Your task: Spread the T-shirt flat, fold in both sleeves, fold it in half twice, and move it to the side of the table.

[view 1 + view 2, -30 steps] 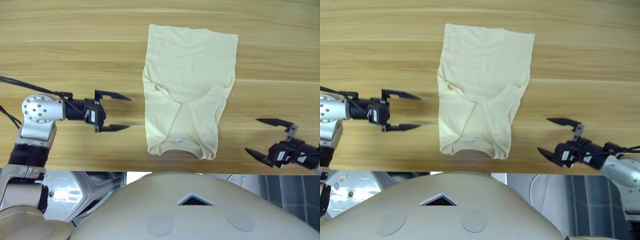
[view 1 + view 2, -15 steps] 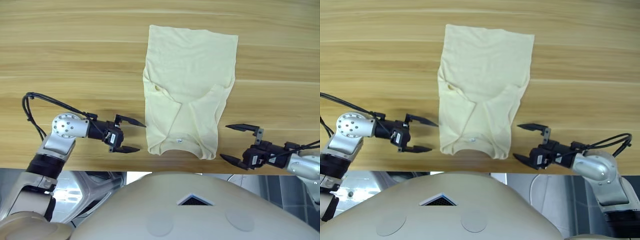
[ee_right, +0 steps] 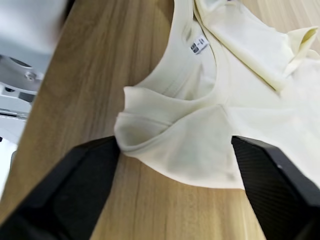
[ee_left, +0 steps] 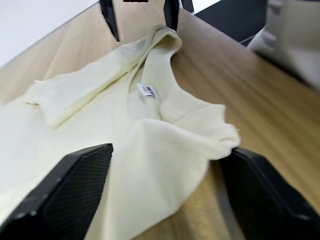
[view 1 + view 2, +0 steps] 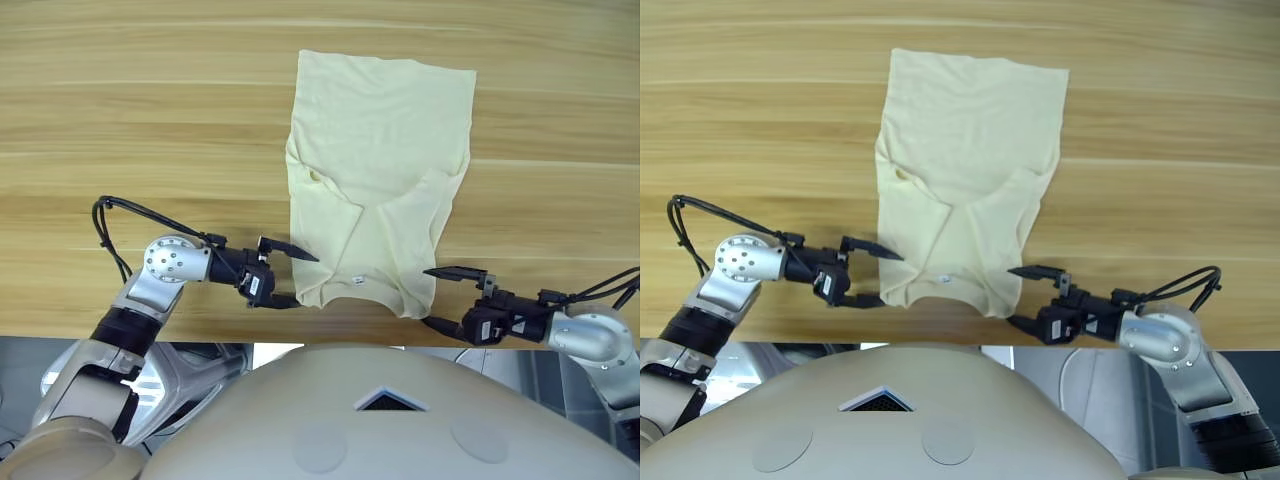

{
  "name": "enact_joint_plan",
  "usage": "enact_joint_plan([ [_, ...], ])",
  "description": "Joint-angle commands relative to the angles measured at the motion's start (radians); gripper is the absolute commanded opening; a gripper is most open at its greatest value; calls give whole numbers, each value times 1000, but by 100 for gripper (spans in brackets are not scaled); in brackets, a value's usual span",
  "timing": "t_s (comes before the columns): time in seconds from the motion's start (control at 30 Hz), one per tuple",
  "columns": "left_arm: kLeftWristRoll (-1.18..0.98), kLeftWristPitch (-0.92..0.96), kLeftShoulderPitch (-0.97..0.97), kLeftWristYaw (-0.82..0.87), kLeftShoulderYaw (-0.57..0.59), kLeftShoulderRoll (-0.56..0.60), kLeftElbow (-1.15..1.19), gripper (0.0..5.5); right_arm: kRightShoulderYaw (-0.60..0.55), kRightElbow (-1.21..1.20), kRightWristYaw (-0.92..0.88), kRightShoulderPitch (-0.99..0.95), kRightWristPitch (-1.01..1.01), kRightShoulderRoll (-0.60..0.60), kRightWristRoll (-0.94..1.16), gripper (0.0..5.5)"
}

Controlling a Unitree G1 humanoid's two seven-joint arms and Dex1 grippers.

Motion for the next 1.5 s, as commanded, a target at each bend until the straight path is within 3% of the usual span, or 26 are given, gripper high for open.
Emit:
enact_joint_plan([
  [0.03,14,-7,-6,-1,-27,-1,23,332,21,32,5,-1,14,-15,-50,338],
  [0.63,-111,54,38,-29,-33,44,-89,21,-40,-12,10,-3,-45,-60,57,2],
  [0.7,-138,70,50,-35,-22,64,-127,1,-69,-19,12,8,-75,-71,105,0],
  [1.07,-302,145,147,-27,105,154,-328,1,-259,-122,157,174,-209,-147,443,0],
  [1.3,-481,189,254,-58,255,251,-479,1,-374,-171,268,278,-268,-135,603,0],
  [1.5,-580,222,306,-87,363,258,-538,1,-411,-182,313,282,-250,-98,647,0],
])
